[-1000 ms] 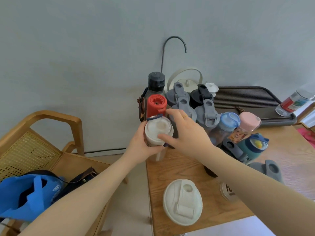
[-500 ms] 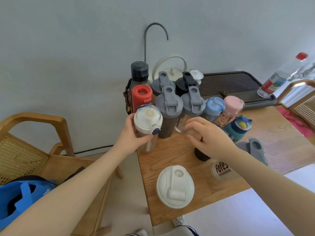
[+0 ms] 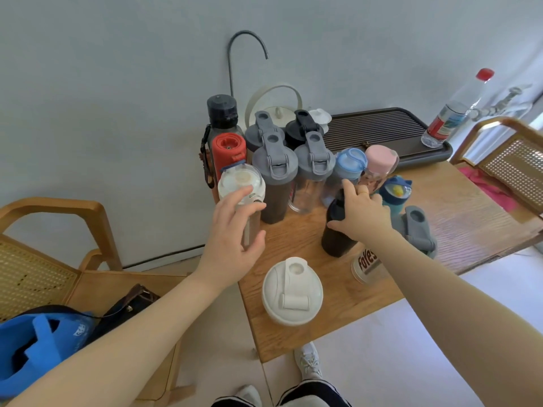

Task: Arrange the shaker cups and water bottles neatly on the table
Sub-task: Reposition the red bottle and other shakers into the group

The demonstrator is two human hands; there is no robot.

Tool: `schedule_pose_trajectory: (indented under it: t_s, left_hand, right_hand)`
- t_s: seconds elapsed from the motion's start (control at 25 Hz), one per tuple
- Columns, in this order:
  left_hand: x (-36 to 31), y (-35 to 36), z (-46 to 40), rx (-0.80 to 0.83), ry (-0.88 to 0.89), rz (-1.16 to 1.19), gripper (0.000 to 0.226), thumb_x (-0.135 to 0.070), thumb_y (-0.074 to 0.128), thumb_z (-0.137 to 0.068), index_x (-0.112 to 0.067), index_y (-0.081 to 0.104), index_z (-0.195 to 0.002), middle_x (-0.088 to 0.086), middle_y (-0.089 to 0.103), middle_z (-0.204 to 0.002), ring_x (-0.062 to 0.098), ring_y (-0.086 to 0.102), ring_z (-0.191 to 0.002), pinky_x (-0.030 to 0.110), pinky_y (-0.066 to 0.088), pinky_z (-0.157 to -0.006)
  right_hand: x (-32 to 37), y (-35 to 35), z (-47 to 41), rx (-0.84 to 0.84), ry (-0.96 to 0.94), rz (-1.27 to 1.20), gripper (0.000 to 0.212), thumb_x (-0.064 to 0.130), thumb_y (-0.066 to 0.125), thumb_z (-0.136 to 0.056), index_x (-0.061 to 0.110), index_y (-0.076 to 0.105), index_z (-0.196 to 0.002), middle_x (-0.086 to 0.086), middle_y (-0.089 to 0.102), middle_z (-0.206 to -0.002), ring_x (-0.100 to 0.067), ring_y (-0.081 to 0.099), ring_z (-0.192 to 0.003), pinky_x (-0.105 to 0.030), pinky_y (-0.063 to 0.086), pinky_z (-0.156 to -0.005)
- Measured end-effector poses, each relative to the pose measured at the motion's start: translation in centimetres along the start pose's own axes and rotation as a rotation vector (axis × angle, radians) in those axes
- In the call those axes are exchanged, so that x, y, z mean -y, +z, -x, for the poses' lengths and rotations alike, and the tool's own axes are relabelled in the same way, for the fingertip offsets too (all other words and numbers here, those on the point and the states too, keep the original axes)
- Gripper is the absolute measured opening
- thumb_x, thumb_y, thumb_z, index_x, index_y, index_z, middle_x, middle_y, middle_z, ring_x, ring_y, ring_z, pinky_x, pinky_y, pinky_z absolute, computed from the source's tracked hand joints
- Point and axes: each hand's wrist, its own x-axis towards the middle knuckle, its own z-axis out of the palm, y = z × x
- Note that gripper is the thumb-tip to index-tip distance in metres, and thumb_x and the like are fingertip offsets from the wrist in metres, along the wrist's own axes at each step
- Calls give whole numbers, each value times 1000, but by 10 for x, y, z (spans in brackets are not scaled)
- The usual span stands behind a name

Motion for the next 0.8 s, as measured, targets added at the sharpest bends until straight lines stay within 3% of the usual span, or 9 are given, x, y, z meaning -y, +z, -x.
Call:
schedule_pose_trajectory:
  t_s: [0.16, 0.24, 0.32, 0.44, 0.56, 0.68, 0.8]
  left_hand:
    - [-4, 6, -3, 78, 8, 18, 37, -19, 52, -82, -15, 50, -119, -3, 45, -127, -1, 30, -121, 15, 22, -104]
    - [-9, 12, -7, 131, 15, 1, 39, -15, 54, -82, -13, 50, -120, 2, 49, -130, -3, 29, -121, 12, 19, -102]
    - [-12, 18, -11, 184, 7, -13, 40, -13, 57, -83, -13, 49, -122, 4, 47, -133, -1, 29, -121, 8, 17, -99]
    - [-16, 25, -20, 245, -57, -29, 43, -13, 57, -85, -14, 45, -125, 3, 42, -135, 11, 33, -126, 18, 23, -100]
    - [-25, 30, -26, 280, -66, -30, 43, -15, 56, -86, -14, 43, -127, 3, 42, -134, 8, 35, -121, 21, 30, -99]
    - [-37, 42, -34, 370, -25, -148, 54, -22, 56, -87, -20, 35, -136, 4, 36, -140, 18, 35, -125, 28, 34, -98]
    - [-47, 55, -47, 443, -72, -375, 56, -35, 56, -87, -23, 35, -137, 4, 31, -144, 25, 32, -128, 37, 39, -96]
  right_hand:
    - [27, -1, 7, -127, -131, -80, 44, 30, 58, -85, 11, 41, -120, -14, 51, -119, -34, 50, -110, -40, 46, -77]
    - [35, 0, 9, -101, -156, -130, 41, 31, 57, -86, 10, 44, -119, -13, 52, -115, -31, 53, -105, -35, 44, -72]
    - [38, 0, 10, -66, -169, -242, 44, 34, 58, -85, 10, 46, -120, -12, 53, -117, -29, 55, -105, -34, 46, -76]
    - [42, 0, 10, -8, -235, -275, 53, 41, 60, -83, 10, 45, -124, -11, 53, -123, -28, 54, -109, -37, 47, -84]
    - [34, -8, 11, 84, -333, -280, 51, 42, 55, -86, 10, 46, -126, -13, 54, -124, -27, 54, -108, -38, 47, -88]
    - [-7, -27, 18, 31, -425, -311, 45, 34, 54, -89, 14, 45, -129, -9, 56, -126, -23, 53, -113, -36, 45, -94]
    - [-67, -39, 24, -55, -475, -197, 47, 39, 57, -85, 17, 49, -126, -5, 53, -128, -24, 45, -121, -37, 37, -100]
